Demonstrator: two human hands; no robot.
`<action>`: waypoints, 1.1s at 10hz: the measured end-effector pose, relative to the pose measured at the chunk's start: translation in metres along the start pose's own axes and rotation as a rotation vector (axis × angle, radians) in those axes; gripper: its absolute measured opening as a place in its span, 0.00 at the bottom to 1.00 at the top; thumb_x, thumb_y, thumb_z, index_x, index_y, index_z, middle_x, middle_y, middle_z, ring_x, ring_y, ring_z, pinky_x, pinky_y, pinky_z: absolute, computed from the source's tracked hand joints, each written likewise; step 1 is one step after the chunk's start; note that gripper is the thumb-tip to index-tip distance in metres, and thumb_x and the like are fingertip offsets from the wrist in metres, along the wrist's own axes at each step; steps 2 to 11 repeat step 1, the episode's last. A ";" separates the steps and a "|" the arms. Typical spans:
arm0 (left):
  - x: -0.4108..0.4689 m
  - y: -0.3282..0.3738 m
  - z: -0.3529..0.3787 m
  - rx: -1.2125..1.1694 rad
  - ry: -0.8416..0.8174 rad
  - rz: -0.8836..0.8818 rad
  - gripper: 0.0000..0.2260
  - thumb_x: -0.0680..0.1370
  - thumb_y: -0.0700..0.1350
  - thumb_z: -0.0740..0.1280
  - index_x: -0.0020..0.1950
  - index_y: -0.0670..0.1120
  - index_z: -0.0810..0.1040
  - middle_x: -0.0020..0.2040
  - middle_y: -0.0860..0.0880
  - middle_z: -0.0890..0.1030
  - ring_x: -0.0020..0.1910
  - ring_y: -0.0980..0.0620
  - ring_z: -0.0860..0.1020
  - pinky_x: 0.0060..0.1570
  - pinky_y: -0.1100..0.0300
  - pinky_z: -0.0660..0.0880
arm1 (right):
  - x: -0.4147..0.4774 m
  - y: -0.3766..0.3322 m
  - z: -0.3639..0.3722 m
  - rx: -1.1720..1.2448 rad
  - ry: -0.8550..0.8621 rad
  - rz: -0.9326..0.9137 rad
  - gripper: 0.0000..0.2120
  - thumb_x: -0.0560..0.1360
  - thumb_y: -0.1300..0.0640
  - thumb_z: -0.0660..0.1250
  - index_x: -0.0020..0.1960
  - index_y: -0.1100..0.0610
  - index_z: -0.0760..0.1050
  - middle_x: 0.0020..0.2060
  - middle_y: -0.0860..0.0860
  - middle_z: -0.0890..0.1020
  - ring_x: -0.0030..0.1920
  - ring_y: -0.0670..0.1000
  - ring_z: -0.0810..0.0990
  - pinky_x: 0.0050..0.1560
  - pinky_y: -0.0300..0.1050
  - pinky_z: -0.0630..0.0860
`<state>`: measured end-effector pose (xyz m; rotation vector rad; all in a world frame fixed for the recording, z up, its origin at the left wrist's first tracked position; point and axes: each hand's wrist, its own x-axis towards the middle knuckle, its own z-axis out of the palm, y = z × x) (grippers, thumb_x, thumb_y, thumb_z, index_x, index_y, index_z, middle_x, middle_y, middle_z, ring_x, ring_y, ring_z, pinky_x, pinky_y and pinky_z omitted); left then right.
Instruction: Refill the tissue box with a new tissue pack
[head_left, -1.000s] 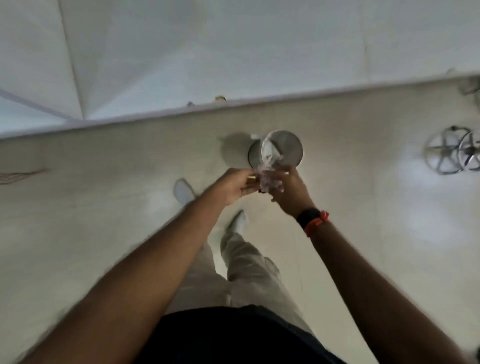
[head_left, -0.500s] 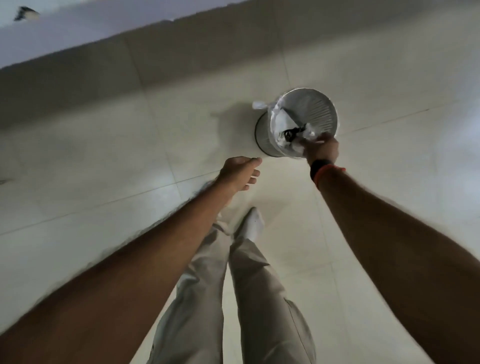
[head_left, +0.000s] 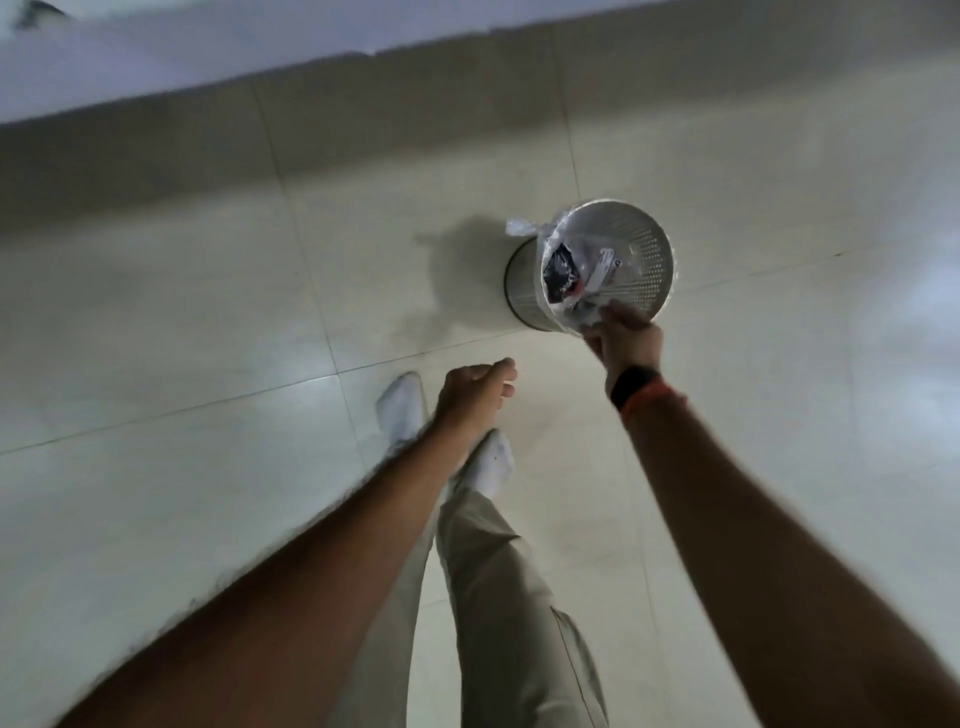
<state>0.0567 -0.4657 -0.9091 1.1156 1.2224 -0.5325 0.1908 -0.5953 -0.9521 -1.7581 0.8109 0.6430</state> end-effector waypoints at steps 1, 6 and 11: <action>-0.039 0.002 -0.013 -0.048 0.054 0.078 0.08 0.76 0.50 0.67 0.42 0.50 0.84 0.37 0.51 0.84 0.35 0.54 0.78 0.44 0.58 0.74 | -0.092 -0.006 -0.006 0.154 -0.195 0.057 0.12 0.73 0.73 0.68 0.56 0.69 0.79 0.45 0.59 0.83 0.42 0.55 0.82 0.44 0.40 0.83; -0.039 0.002 -0.013 -0.048 0.054 0.078 0.08 0.76 0.50 0.67 0.42 0.50 0.84 0.37 0.51 0.84 0.35 0.54 0.78 0.44 0.58 0.74 | -0.092 -0.006 -0.006 0.154 -0.195 0.057 0.12 0.73 0.73 0.68 0.56 0.69 0.79 0.45 0.59 0.83 0.42 0.55 0.82 0.44 0.40 0.83; -0.039 0.002 -0.013 -0.048 0.054 0.078 0.08 0.76 0.50 0.67 0.42 0.50 0.84 0.37 0.51 0.84 0.35 0.54 0.78 0.44 0.58 0.74 | -0.092 -0.006 -0.006 0.154 -0.195 0.057 0.12 0.73 0.73 0.68 0.56 0.69 0.79 0.45 0.59 0.83 0.42 0.55 0.82 0.44 0.40 0.83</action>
